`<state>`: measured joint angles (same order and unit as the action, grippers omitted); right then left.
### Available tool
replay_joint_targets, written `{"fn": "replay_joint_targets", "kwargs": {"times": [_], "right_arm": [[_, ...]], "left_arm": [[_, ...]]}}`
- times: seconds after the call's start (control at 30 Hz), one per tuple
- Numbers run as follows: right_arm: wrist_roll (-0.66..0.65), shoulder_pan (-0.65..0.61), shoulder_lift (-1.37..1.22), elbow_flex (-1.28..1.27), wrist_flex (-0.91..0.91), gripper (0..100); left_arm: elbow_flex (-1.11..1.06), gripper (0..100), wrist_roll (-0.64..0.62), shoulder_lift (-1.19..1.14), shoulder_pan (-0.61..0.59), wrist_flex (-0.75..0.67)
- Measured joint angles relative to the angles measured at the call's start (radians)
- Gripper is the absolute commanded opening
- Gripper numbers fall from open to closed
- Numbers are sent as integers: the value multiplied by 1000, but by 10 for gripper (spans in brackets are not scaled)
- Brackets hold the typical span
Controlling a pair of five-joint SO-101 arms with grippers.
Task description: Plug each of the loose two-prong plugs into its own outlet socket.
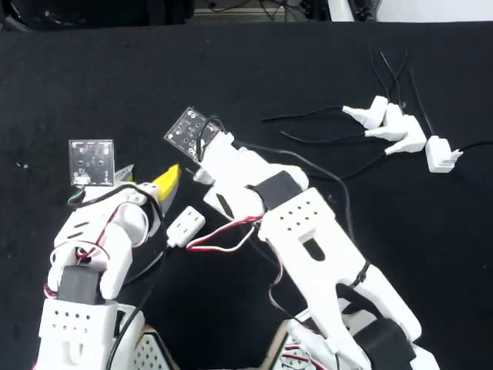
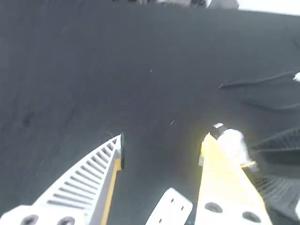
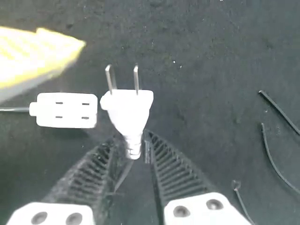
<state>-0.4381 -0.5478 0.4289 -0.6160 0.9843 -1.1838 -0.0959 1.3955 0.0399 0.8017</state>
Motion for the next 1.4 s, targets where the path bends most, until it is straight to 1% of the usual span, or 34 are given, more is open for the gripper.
{"fn": "replay_joint_targets", "kwargs": {"times": [0.13, 0.27, 0.43, 0.5, 0.6, 0.73, 0.9, 1.17, 1.4], "right_arm": [[0, 0, -5, 0, -5, 10], [6, -37, -5, 0, -5, 10], [31, -117, 37, 2, 3, 10], [40, -127, 55, 3, 12, 10], [40, -129, 69, 2, 29, 10], [44, -130, 71, 2, 49, 10], [44, -133, 132, 2, 57, 10], [84, -135, 193, 2, 57, 10], [87, -133, 195, 2, 57, 10]], "left_arm": [[8, 269, -3, 0, 14, -55], [6, 270, -3, 0, 14, -98], [-84, 268, -3, 0, 14, -192], [-114, 267, 23, 0, 12, -209], [-150, 267, 55, 0, 12, -219], [-163, 267, 66, 0, -9, -221], [-163, 267, 63, 0, -54, -221], [-215, 267, 66, 0, -57, -222], [-216, 267, 69, 0, -57, -222]]}}
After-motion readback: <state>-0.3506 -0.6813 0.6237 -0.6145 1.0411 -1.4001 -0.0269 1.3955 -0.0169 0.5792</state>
